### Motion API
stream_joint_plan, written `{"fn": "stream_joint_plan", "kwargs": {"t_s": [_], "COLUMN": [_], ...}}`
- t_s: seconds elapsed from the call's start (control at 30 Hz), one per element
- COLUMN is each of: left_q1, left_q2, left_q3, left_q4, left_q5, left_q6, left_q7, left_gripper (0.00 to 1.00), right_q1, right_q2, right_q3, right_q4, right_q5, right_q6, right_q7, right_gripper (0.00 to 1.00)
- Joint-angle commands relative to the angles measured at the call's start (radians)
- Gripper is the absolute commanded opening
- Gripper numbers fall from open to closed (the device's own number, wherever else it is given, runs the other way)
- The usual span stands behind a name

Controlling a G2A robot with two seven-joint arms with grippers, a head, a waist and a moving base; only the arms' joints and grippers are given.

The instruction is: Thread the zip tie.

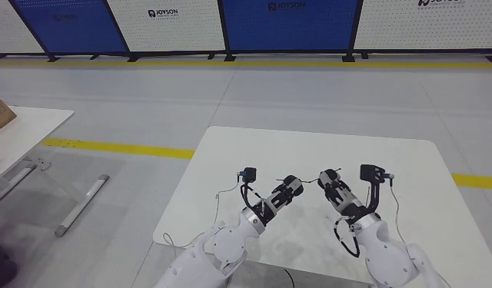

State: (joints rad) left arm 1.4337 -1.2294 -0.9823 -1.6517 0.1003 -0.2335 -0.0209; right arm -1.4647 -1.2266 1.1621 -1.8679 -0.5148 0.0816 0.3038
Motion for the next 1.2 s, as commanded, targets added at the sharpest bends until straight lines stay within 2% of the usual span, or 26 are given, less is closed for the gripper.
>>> {"fn": "stream_joint_plan", "kwargs": {"t_s": [0.0,0.6,1.17], "left_q1": [0.000,0.000,0.000], "left_q2": [0.000,0.000,0.000], "left_q3": [0.000,0.000,0.000], "left_q4": [0.000,0.000,0.000], "left_q5": [0.000,0.000,0.000], "left_q6": [0.000,0.000,0.000], "left_q7": [0.000,0.000,0.000], "left_gripper": [0.00,0.00,0.00], "right_q1": [0.002,-0.019,-0.002], "right_q2": [-0.001,-0.003,-0.012], "right_q3": [-0.001,0.014,-0.005], "right_q4": [0.002,-0.014,0.005], "right_q5": [-0.001,-0.004,-0.011], "right_q6": [0.001,-0.007,0.004], "right_q7": [0.001,-0.012,-0.010], "right_gripper": [0.00,0.00,0.00]}}
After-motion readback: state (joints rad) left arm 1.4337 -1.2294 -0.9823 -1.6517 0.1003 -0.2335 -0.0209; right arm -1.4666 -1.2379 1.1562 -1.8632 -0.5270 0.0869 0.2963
